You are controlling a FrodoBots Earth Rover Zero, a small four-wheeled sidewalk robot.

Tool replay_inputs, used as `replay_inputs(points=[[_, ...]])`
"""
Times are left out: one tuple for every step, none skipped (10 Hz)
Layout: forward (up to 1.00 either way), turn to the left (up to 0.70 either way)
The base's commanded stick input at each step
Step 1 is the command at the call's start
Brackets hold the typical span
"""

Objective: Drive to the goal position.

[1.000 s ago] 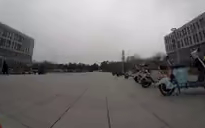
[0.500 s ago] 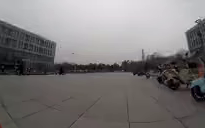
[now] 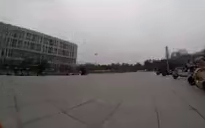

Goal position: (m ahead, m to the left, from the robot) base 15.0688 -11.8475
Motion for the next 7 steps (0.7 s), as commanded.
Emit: replay_inputs(points=[[0.70,-0.01],[0.70,-0.01],[0.70,-0.06],[0.70,-0.29],[0.70,-0.36],[0.70,-0.36],[0.70,-0.36]])
